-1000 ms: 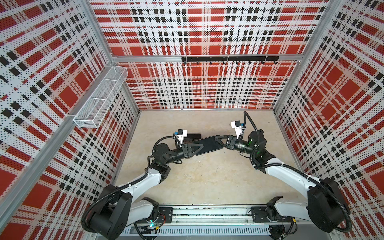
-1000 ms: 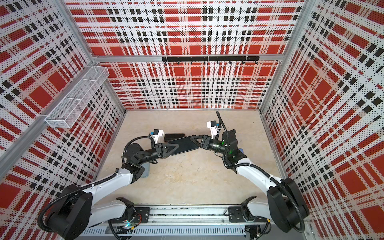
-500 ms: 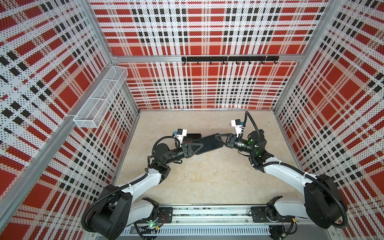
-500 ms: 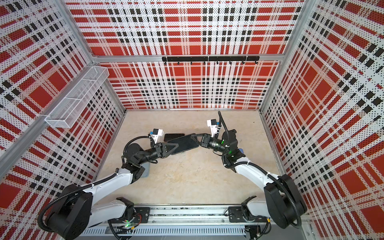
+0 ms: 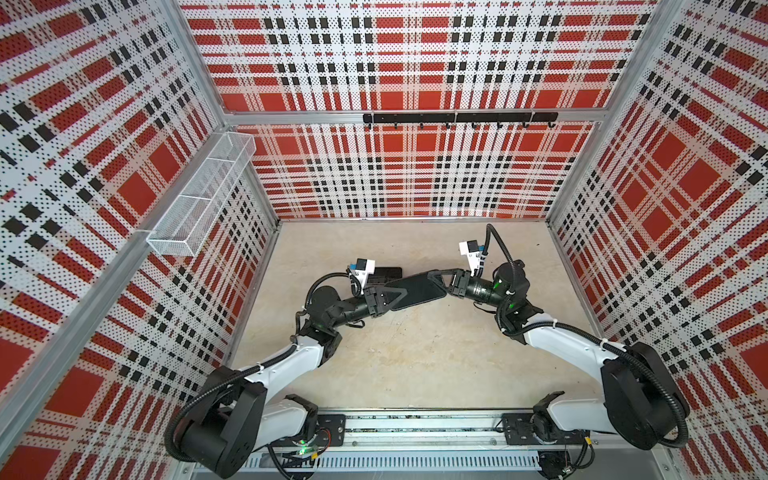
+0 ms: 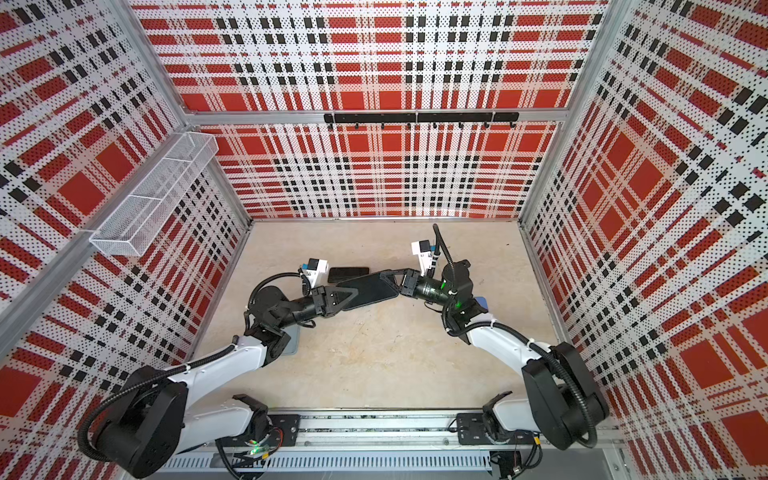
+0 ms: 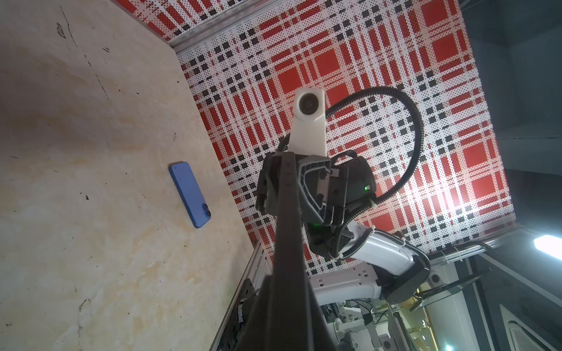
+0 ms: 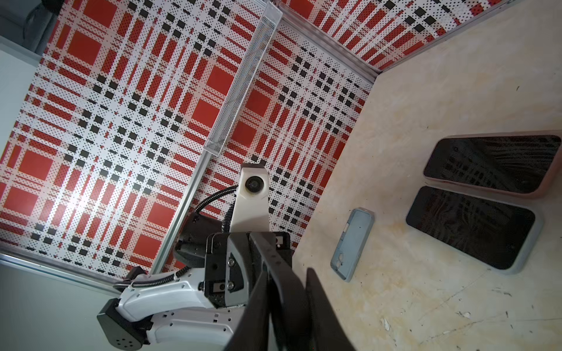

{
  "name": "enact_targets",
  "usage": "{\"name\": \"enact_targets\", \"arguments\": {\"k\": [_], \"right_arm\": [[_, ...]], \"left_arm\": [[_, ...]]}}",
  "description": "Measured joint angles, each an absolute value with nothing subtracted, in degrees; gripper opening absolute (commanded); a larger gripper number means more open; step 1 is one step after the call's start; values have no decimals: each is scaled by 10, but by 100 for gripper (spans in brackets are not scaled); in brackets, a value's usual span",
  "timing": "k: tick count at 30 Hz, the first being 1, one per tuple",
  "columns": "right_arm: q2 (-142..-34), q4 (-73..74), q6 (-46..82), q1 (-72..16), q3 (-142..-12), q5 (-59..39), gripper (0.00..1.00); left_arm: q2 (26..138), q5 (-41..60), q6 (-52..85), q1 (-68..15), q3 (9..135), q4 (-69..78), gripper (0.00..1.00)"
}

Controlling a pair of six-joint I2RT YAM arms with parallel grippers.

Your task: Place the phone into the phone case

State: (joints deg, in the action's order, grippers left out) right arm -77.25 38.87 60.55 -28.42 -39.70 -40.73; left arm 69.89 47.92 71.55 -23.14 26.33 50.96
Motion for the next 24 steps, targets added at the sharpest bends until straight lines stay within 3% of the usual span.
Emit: {"name": "enact_targets", "arguments": {"k": [6,13,17,20,24], "right_arm": [[-771,355,588,-291,-397,-438,25],[-760,330,582,-298,-399,-476,4],[-759,321,580,-298,-406,-480,1],[-761,314,578,-299,-416,-485,0],[-761,263,561,-305,-427,-473,0]], "left_arm": [[698,500,716,-206,263,507,0],[698,517,720,-195,264,511,4],[698,521,721,-192,265,517,10],[698,521,719,-189,265,518,32],[696,514,714,-160,265,509,75]]}}
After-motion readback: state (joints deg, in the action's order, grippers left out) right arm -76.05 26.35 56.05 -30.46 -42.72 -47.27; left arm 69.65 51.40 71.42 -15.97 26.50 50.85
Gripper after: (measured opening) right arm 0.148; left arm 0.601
